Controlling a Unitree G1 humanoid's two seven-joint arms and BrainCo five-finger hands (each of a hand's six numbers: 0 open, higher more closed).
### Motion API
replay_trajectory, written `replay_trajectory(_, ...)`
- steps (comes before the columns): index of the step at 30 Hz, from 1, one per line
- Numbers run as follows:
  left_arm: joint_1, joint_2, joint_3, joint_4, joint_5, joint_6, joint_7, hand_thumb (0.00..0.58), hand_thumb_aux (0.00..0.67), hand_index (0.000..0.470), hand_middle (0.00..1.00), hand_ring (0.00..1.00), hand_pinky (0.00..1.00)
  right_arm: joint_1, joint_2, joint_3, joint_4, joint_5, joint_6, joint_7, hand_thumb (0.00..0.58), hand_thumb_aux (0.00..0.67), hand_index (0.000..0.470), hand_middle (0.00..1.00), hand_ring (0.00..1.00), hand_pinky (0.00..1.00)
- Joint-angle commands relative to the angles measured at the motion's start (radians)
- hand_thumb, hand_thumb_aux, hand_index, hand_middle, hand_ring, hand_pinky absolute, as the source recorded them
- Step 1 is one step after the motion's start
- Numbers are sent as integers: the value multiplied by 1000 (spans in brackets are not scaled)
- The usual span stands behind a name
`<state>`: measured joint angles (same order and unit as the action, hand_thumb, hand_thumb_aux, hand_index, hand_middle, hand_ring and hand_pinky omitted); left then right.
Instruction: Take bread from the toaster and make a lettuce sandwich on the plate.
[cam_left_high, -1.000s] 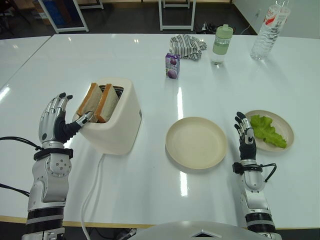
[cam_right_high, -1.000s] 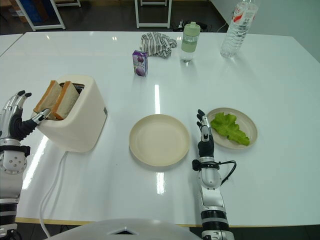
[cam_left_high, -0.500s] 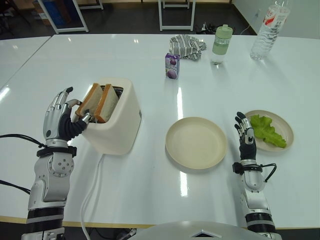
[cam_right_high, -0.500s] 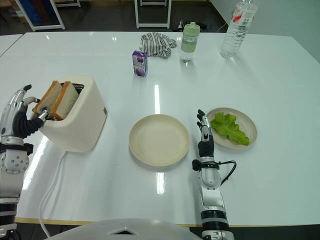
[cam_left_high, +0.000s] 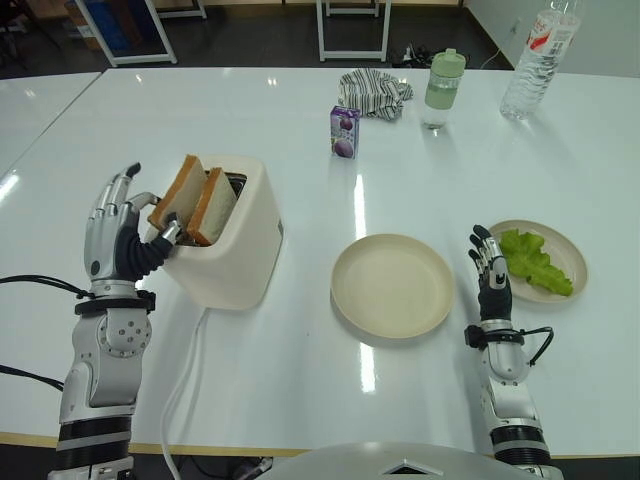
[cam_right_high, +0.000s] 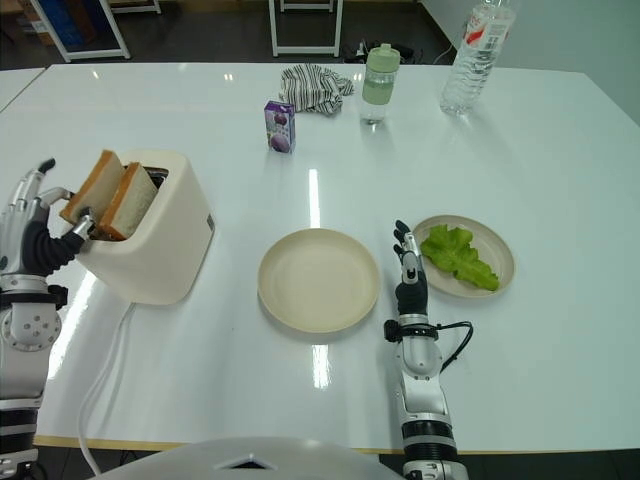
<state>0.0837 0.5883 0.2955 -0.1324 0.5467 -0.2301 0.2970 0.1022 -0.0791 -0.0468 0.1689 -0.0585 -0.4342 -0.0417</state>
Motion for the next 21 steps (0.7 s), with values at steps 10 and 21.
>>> replay_trajectory(10, -63, -129, -7, -290, -35, -270, 132, 580, 670, 470, 1000, 1000, 1000, -6, 6, 3, 25, -7, 10, -2, 0, 0, 0, 0, 0, 0)
replay_trajectory(21, -132, -402, -400, -222, -234, -170, -91, 580, 670, 470, 1000, 1000, 1000, -8, -1, -9, 26, -4, 15, -6, 0, 0, 0, 0, 0, 0)
